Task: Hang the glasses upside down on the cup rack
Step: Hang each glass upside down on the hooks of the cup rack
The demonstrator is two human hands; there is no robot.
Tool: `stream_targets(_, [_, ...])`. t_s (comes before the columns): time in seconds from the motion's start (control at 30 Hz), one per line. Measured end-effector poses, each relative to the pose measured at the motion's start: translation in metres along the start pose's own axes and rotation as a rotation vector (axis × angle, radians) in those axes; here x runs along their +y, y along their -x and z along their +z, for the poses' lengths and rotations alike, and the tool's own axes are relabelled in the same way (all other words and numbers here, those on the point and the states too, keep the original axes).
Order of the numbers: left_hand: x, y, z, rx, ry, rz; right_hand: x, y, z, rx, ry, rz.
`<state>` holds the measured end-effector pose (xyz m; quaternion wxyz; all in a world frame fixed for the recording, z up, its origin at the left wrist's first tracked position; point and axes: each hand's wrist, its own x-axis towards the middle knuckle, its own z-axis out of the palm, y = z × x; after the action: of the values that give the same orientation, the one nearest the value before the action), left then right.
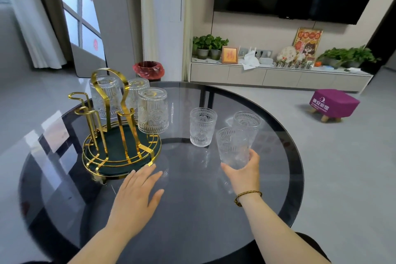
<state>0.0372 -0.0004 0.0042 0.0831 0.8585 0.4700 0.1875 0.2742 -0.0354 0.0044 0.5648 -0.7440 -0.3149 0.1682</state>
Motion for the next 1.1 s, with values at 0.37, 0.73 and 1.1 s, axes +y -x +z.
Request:
stream_targets(0.37, [-0.065,0.024,-0.046,0.169,0.081,-0.250,-0.084,0.032,-0.014,-0.505,0.092,-0.400])
stream_targets(0.73, [-0.099,0.011,-0.042,0.052,0.209,-0.368,-0.186,0.029,0.014,-0.614,0.247,-0.590])
stream_targets(1.1, [-0.104,0.015,-0.038,0.060,0.291,-0.373,-0.235,0.030,0.071,-0.672,0.373,-0.762])
